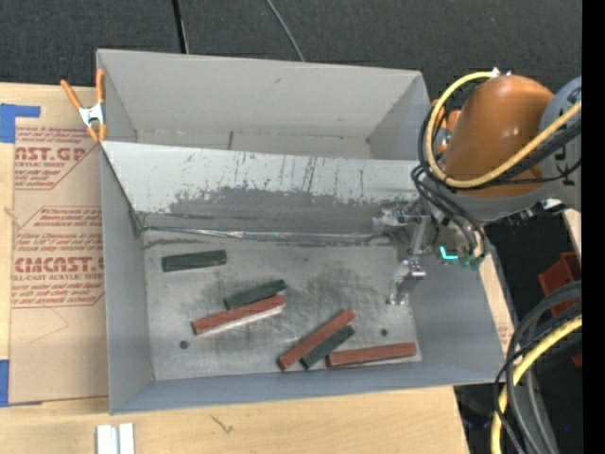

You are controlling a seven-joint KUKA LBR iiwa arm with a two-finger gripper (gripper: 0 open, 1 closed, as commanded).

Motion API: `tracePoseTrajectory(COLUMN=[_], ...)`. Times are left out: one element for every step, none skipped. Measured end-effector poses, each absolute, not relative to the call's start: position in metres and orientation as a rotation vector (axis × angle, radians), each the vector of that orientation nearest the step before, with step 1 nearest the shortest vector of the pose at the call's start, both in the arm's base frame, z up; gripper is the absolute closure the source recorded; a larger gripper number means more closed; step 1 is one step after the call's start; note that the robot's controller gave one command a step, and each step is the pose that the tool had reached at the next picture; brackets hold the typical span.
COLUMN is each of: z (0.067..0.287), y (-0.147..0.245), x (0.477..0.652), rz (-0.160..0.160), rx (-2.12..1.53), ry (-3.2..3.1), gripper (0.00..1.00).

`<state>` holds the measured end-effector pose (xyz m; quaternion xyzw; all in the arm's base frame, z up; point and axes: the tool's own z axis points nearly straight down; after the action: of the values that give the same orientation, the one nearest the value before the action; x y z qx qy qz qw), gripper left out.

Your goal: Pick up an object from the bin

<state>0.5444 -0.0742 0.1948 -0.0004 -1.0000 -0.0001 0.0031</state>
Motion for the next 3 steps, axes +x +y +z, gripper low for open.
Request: tracePoseTrajectory(z=[0.199, 0.147, 0.119], y=[-0.074, -0.067, -0.058], x=[0.546, 0.538, 0.532], rz=[0.001, 0.002, 0.003], rx=[0.001, 0.110, 0.135], ry=[-3.143, -3.146, -3.141], gripper=[0.00, 0.00, 0.00])
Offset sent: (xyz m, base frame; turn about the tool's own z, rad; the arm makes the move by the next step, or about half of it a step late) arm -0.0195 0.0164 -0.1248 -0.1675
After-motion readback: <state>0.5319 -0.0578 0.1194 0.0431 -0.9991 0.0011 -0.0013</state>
